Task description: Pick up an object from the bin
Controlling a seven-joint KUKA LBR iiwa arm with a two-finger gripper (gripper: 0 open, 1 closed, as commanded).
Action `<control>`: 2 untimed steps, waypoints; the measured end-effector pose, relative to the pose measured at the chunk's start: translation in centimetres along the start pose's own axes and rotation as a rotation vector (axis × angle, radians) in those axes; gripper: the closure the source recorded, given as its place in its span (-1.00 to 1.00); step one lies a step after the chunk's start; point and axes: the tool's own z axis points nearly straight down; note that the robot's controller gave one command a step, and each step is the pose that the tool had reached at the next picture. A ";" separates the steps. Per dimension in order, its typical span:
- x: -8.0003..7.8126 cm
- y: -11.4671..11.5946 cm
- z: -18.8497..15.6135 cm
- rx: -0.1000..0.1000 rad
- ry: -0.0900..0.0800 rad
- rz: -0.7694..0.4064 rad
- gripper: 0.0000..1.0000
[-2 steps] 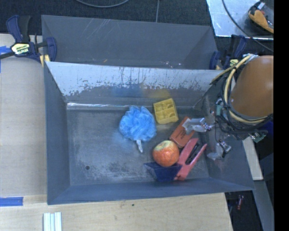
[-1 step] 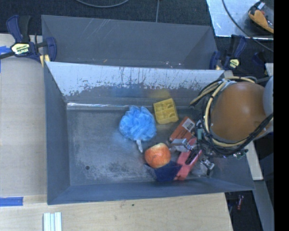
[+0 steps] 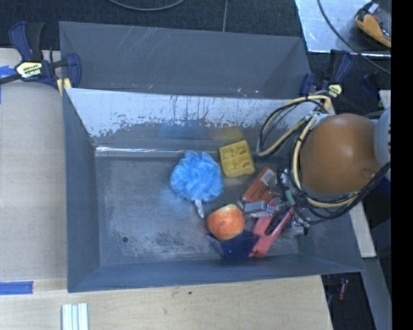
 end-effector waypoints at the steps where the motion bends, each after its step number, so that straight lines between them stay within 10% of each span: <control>1: -4.7 4.1 -0.2 -0.010 -0.002 0.047 1.00; 2: -4.7 4.1 -0.2 -0.010 -0.002 0.047 1.00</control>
Offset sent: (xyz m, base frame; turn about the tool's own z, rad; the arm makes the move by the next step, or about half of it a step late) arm 0.0000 0.0000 0.0000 0.0000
